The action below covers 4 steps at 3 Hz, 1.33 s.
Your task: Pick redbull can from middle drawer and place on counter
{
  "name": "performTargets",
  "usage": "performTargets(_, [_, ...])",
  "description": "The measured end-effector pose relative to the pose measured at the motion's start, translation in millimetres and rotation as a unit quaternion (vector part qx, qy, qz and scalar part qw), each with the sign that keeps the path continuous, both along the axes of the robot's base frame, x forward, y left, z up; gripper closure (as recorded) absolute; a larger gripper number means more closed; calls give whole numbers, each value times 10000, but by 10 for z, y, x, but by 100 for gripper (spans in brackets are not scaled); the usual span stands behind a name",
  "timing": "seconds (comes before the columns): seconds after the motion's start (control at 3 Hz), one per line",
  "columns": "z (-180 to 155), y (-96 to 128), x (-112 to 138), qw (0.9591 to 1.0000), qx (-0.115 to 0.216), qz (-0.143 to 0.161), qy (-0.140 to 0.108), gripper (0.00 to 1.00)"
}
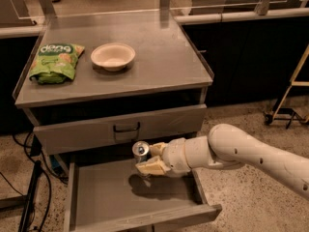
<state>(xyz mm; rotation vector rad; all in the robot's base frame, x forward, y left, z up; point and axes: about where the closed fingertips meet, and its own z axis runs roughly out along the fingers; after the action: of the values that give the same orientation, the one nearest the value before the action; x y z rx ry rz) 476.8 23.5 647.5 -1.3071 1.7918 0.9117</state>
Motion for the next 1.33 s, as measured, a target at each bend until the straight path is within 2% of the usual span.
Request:
performTargets(0.33, [24, 7, 5, 10000, -17, 10, -33, 100])
performTargets(0.67, [219, -131, 234, 9992, -65, -310, -256, 100])
performTargets(1.0, [612, -433, 452, 9953, -214, -730, -596, 100])
performTargets(1.33, [966, -717, 601, 9897, -368, -1051, -902, 100])
